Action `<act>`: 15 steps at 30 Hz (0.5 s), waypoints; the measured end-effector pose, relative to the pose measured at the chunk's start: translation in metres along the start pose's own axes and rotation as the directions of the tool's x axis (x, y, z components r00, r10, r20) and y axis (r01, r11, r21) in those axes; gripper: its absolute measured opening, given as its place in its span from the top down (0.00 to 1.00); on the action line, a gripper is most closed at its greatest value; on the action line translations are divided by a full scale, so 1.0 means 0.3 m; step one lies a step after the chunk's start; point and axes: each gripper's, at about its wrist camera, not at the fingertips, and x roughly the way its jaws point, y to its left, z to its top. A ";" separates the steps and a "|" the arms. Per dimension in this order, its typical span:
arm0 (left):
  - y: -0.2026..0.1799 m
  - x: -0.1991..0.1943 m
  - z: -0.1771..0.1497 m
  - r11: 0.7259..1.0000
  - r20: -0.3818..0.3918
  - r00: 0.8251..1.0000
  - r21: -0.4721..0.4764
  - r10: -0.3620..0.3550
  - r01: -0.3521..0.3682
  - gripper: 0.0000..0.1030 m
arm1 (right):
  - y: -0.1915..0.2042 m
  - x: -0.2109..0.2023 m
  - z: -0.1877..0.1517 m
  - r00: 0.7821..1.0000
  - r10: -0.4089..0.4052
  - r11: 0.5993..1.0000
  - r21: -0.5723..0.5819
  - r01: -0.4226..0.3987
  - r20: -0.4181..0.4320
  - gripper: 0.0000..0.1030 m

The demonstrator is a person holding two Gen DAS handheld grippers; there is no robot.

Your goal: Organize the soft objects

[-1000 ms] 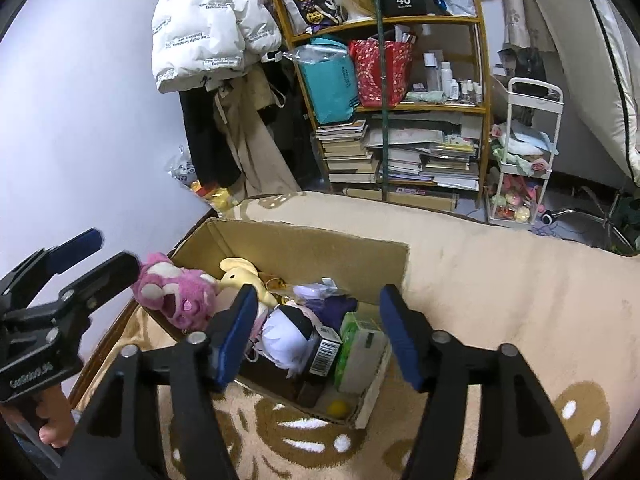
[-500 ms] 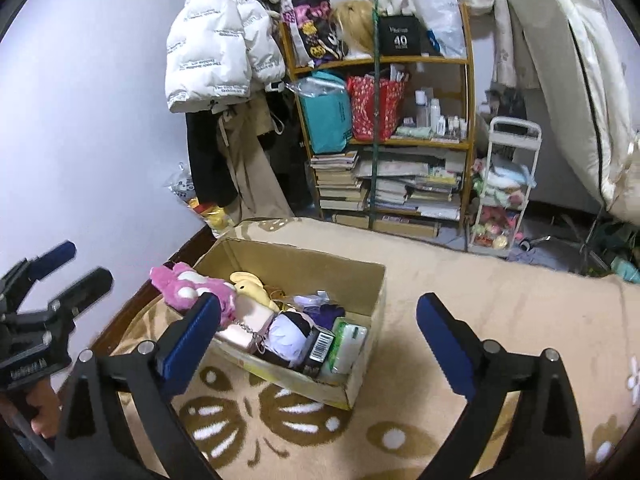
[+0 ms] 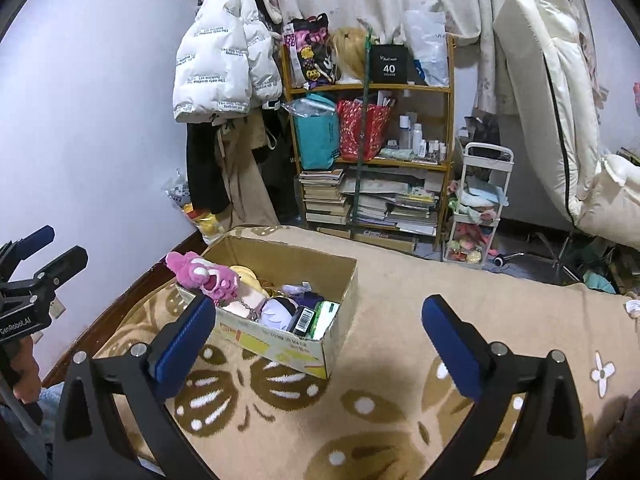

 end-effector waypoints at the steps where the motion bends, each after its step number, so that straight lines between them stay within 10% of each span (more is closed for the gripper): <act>1: 0.001 -0.008 -0.006 1.000 0.002 1.000 0.003 0.006 -0.006 0.04 | 0.001 -0.009 -0.004 1.000 -0.002 1.000 -0.001 0.002 0.002 0.00; 15: 0.053 -0.038 -0.127 1.000 0.008 1.000 -0.009 0.007 -0.007 0.04 | 0.050 -0.059 -0.103 0.992 -0.031 0.999 -0.028 0.034 0.122 0.00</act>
